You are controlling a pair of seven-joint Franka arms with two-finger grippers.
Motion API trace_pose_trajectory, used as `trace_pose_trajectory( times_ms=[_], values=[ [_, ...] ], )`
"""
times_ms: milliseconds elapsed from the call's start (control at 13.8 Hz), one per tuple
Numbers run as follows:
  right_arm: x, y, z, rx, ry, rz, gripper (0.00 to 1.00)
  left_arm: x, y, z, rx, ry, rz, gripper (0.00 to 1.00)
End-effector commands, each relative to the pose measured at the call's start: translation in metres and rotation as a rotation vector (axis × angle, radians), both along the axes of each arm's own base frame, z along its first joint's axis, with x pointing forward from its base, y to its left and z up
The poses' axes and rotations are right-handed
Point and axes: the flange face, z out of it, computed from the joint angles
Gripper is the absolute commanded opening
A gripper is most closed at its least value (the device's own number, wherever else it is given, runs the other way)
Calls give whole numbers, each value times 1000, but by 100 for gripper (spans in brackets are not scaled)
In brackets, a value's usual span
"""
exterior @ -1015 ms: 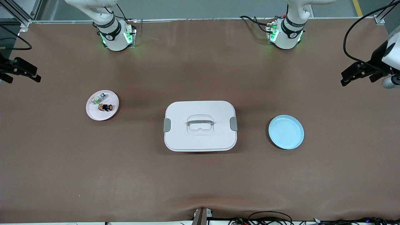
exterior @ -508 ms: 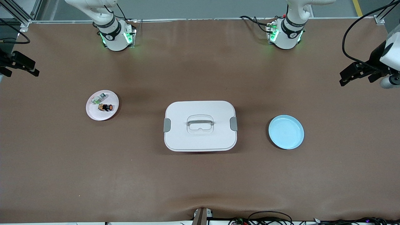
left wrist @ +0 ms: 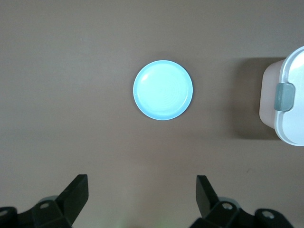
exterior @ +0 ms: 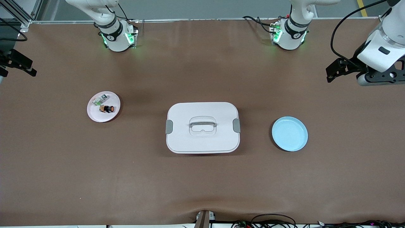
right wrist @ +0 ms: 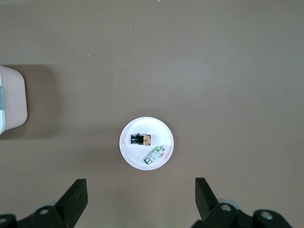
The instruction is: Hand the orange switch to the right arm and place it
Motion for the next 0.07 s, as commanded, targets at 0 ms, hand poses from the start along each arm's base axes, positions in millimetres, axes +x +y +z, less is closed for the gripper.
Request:
trace_pose_trajectory(
  times_ms=[0],
  values=[
    [-3, 1, 5, -2, 8, -16, 100, -5, 3, 12, 0, -1, -8, 100]
  ],
)
